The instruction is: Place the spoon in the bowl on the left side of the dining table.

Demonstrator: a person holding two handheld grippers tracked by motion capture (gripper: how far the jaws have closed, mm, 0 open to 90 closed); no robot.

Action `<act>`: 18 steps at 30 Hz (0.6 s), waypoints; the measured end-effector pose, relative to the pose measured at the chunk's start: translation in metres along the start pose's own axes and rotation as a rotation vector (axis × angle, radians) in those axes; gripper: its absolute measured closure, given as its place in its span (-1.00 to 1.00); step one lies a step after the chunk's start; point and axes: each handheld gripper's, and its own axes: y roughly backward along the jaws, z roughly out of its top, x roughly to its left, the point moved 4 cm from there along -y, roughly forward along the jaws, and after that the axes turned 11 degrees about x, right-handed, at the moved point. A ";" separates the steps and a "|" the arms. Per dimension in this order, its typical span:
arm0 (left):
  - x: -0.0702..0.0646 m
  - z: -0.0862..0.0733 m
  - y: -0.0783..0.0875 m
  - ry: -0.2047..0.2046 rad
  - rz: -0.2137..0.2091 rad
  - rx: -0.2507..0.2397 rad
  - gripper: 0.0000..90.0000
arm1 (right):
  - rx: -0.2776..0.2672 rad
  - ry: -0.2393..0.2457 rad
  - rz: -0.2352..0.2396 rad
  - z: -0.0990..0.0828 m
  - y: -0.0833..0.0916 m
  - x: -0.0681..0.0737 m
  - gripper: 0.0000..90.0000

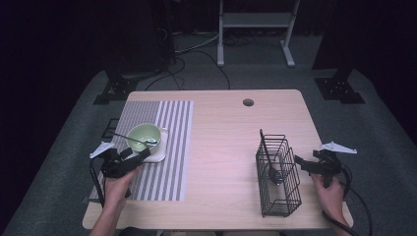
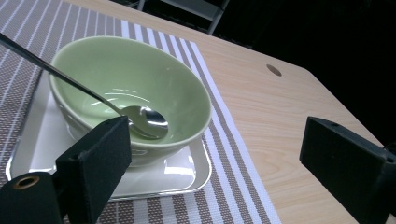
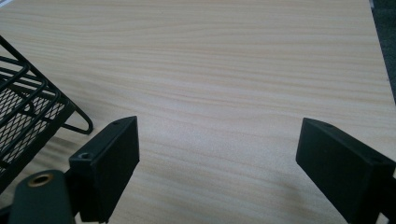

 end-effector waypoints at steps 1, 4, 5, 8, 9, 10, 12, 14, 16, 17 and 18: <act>-0.002 -0.001 -0.001 -0.005 -0.004 0.004 -0.82 | -0.001 0.000 0.000 0.000 0.000 0.000 -0.73; -0.004 -0.002 -0.002 -0.008 -0.005 0.009 -0.82 | -0.001 0.000 0.001 0.000 0.000 0.000 -0.73; -0.006 -0.003 -0.004 -0.010 -0.011 0.013 -0.82 | -0.001 -0.001 0.001 0.000 0.000 0.000 -0.73; -0.008 -0.004 -0.006 -0.015 -0.013 0.019 -0.82 | -0.002 -0.001 0.001 0.000 0.000 0.000 -0.73; -0.009 -0.005 -0.007 -0.019 -0.016 0.024 -0.82 | -0.002 0.000 0.001 0.000 0.000 0.000 -0.73; -0.010 -0.006 -0.008 -0.019 -0.018 0.024 -0.82 | -0.002 -0.001 0.002 0.000 0.000 0.000 -0.73; -0.011 -0.007 -0.008 -0.021 -0.019 0.028 -0.82 | -0.002 -0.001 0.002 0.000 0.000 0.000 -0.73; -0.012 -0.008 -0.009 -0.025 -0.020 0.034 -0.82 | -0.002 0.000 0.002 0.000 0.000 0.000 -0.73; -0.014 -0.009 -0.010 -0.025 -0.026 0.035 -0.82 | -0.002 -0.001 0.002 0.000 0.000 0.000 -0.73; -0.016 -0.010 -0.011 -0.030 -0.027 0.038 -0.82 | -0.002 0.000 0.002 0.000 0.000 0.000 -0.73; -0.016 -0.010 -0.011 -0.030 -0.027 0.038 -0.82 | -0.002 0.000 0.002 0.000 0.000 0.000 -0.73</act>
